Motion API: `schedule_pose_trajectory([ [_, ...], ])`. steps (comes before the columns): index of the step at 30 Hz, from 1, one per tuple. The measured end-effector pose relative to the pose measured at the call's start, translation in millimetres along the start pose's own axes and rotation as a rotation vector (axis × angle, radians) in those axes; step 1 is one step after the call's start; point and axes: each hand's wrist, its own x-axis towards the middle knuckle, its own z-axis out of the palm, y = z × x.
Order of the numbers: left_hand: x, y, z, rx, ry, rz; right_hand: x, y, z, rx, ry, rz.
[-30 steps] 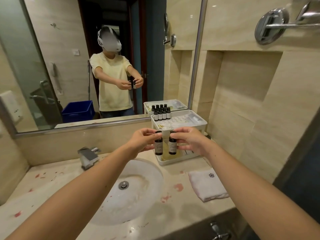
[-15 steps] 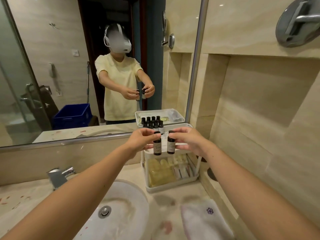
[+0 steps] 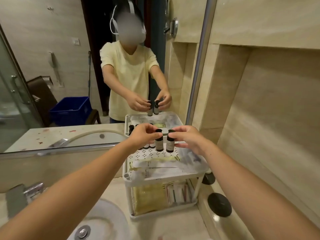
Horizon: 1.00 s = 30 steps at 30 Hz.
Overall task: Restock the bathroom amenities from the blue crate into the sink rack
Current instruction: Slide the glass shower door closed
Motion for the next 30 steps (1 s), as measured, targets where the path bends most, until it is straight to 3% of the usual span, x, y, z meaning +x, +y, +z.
schedule_pose_trajectory([
  [15, 74, -10, 16, 0.641, 0.105, 0.169, 79, 14, -8, -0.135, 0.053, 0.009],
  [30, 84, -36, 19, 0.928, 0.235, 0.175, 106, 32, 11, -0.183, 0.046, -0.005],
])
